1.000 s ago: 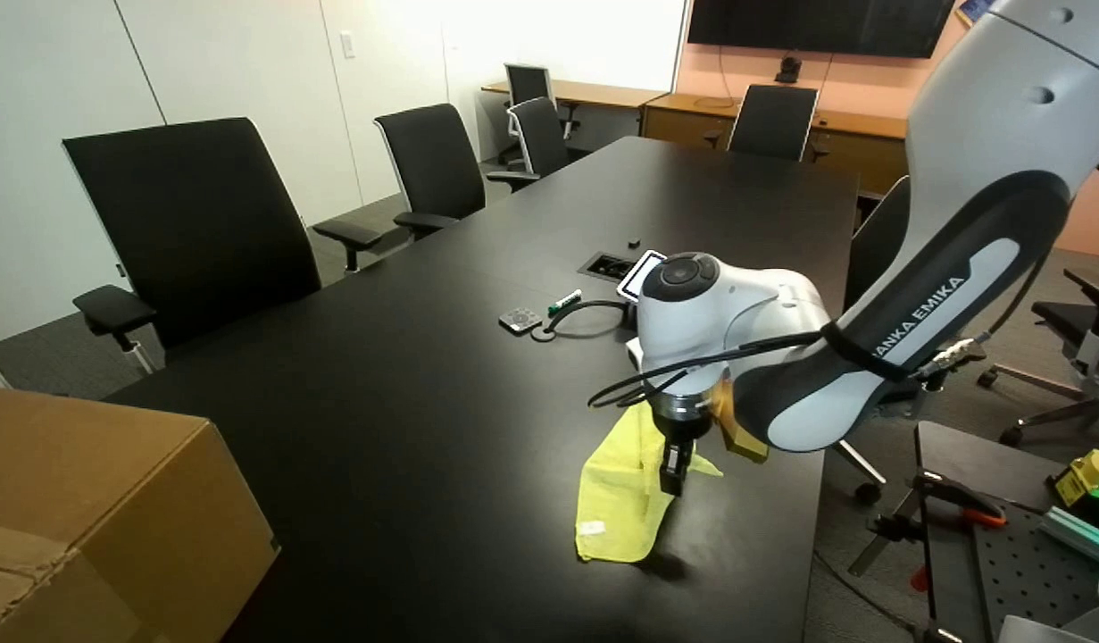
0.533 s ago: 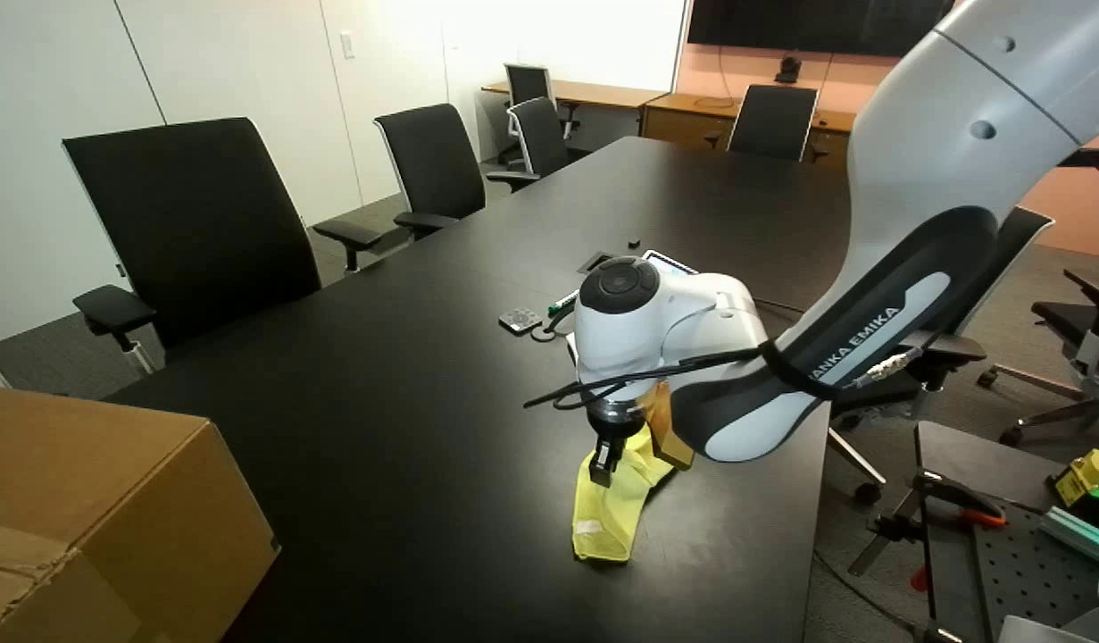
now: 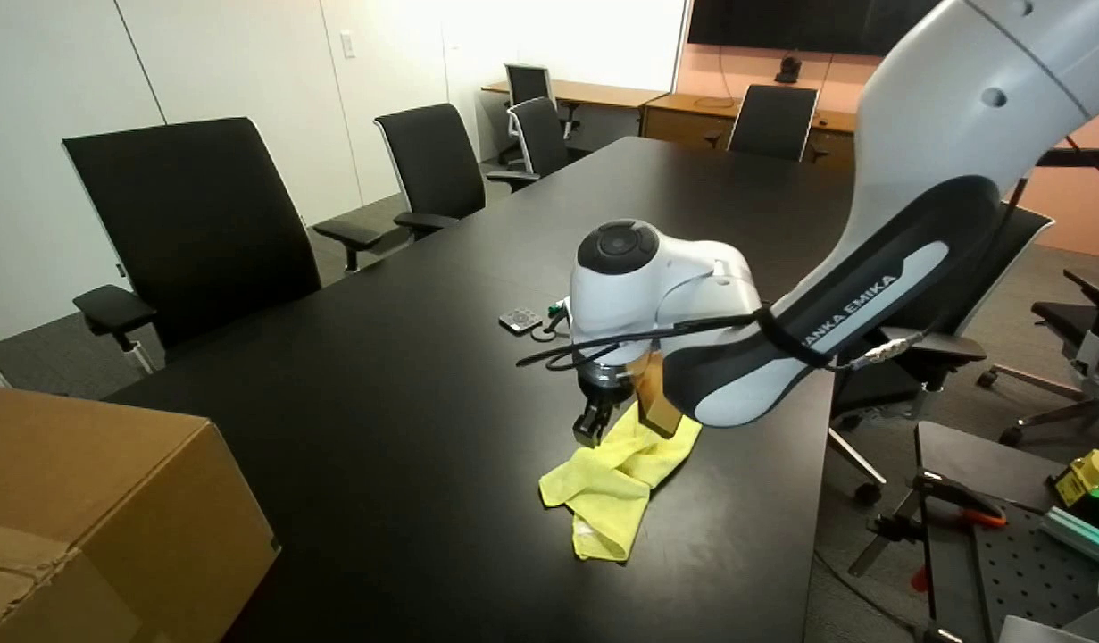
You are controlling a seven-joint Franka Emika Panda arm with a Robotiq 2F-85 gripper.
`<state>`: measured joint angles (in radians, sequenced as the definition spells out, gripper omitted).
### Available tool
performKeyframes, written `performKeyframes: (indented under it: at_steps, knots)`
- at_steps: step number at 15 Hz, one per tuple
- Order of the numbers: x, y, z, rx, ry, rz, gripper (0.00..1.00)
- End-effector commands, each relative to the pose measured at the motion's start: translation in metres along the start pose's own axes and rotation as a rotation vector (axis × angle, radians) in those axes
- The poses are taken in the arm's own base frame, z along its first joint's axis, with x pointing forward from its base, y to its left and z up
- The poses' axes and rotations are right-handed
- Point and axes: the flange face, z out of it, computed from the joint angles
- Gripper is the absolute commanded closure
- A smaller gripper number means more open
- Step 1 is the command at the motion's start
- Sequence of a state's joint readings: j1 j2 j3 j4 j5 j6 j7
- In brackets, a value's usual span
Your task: Fold the towel in half
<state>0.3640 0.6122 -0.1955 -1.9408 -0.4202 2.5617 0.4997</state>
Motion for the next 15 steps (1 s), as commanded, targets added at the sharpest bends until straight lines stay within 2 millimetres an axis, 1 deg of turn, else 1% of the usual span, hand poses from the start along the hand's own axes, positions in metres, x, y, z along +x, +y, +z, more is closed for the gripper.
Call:
performKeyframes:
  at_steps: [1, 4, 8, 12, 15]
  knots:
    - [-0.03, 0.04, -0.063, 0.019, 0.01, 0.033, 0.01]
    - [-0.05, 0.066, -0.109, 0.051, -0.013, 0.07, 0.0]
    - [-0.087, 0.094, -0.175, 0.032, -0.036, 0.095, 0.0]
    - [-0.128, 0.11, -0.244, 0.028, -0.031, 0.107, 0.0]
    - [-0.164, 0.114, -0.298, 0.051, -0.013, 0.113, 0.0]
